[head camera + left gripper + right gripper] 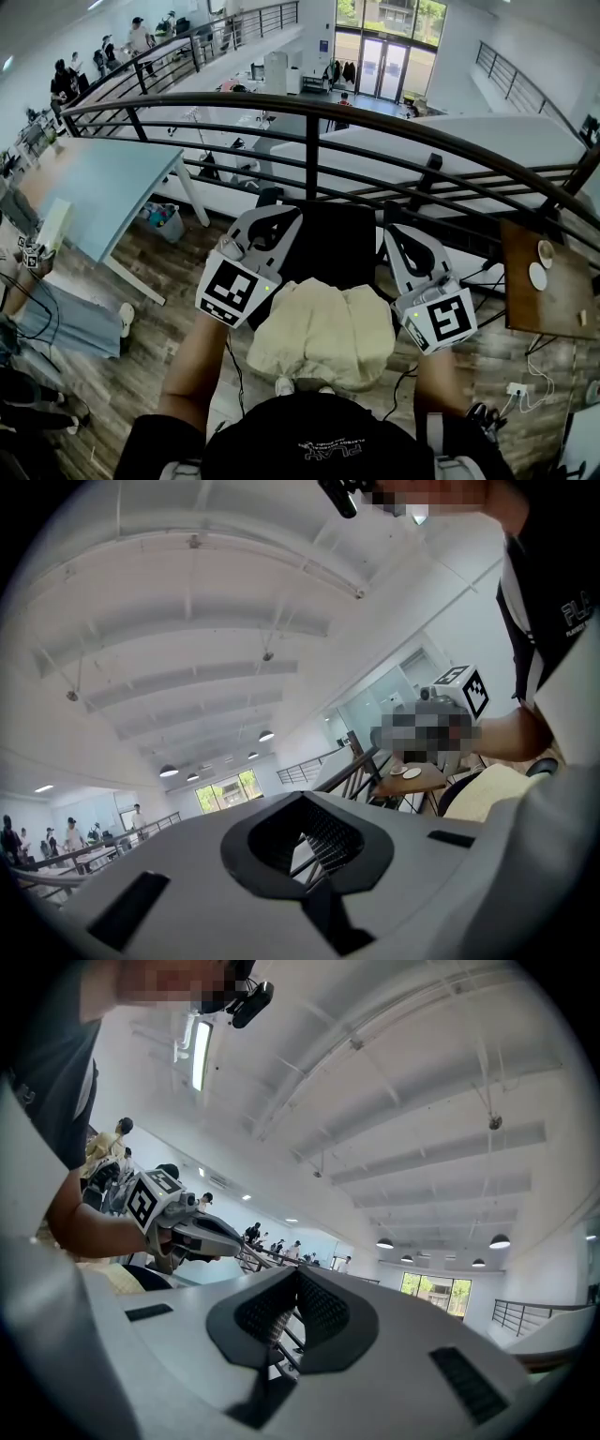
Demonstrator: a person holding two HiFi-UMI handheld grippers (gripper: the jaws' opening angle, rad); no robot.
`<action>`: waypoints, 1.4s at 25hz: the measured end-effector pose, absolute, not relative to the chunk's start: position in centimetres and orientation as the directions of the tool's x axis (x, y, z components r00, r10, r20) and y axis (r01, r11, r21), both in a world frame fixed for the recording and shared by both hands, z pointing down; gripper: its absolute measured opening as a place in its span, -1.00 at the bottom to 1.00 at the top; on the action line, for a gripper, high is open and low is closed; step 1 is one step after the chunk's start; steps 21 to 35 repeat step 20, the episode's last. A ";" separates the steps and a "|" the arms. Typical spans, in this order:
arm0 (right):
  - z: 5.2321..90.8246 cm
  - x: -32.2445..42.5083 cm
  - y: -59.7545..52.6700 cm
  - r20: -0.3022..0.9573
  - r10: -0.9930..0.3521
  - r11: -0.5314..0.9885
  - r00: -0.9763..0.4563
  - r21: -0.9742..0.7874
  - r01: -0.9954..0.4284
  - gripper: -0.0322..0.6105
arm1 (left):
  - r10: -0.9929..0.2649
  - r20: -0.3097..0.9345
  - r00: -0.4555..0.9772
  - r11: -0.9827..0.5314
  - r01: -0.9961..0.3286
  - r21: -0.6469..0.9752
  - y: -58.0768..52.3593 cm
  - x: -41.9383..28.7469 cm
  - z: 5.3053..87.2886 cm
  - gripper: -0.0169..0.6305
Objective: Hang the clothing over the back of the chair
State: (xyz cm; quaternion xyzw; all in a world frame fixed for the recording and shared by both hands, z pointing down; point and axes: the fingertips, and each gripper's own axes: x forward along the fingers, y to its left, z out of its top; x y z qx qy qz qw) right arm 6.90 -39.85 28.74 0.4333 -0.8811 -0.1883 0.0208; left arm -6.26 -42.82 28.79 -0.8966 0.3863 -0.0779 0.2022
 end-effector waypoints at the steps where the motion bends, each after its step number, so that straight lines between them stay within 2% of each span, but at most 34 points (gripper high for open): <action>1: 28.8 6.9 -39.8 -0.125 -0.771 0.554 -0.625 0.352 -0.754 -0.84 | -0.724 -0.021 0.690 -0.619 -0.662 -0.423 -42.7 -6.2 28.7 -0.91; 35: 29.5 6.2 -39.1 -0.106 -0.771 0.561 -0.628 0.356 -0.748 -0.84 | -0.728 -0.006 0.685 -0.616 -0.658 -0.433 -41.8 -6.9 29.5 -0.91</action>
